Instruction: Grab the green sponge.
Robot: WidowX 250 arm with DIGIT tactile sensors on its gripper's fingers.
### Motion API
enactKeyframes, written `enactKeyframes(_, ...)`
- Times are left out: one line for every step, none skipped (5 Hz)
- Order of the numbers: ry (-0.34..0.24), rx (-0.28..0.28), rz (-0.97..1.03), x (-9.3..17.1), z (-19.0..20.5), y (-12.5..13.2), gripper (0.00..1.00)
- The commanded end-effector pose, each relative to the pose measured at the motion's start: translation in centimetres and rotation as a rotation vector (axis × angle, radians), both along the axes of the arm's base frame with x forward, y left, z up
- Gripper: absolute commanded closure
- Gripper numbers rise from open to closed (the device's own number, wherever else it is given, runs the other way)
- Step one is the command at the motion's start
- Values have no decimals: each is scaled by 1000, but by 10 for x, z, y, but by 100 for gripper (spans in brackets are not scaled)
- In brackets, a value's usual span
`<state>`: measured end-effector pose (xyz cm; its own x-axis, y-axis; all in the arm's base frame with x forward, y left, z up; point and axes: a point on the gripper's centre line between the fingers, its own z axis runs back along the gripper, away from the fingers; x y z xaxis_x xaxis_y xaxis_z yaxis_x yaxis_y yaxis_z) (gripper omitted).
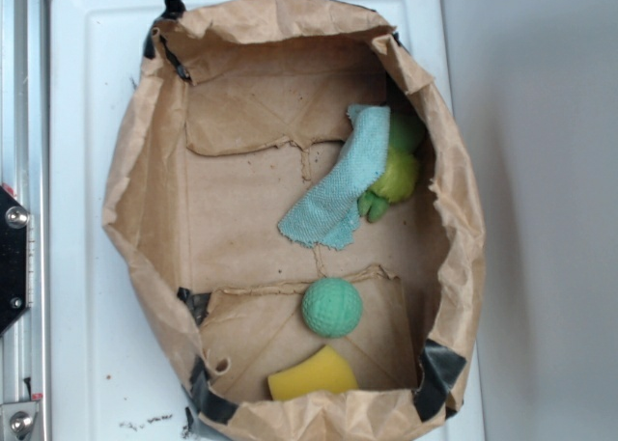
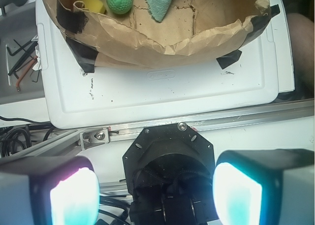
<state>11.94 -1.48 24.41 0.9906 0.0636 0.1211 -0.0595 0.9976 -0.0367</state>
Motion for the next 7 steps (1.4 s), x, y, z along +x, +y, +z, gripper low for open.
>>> enactKeyframes(0, 0, 0, 0, 0, 0, 0)
enactKeyframes(-86, -1, 87, 45, -13, 6, 0)
enactKeyframes(-116, 18, 149, 72, -24, 15, 0)
enactKeyframes(-140, 39, 244, 104, -43, 27, 0)
enactKeyframes(-142, 32, 345, 136, -66, 39, 0)
enactKeyframes(-97, 31, 408, 159, -98, 50, 0)
enactKeyframes(-6, -3, 388, 161, -122, 42, 0)
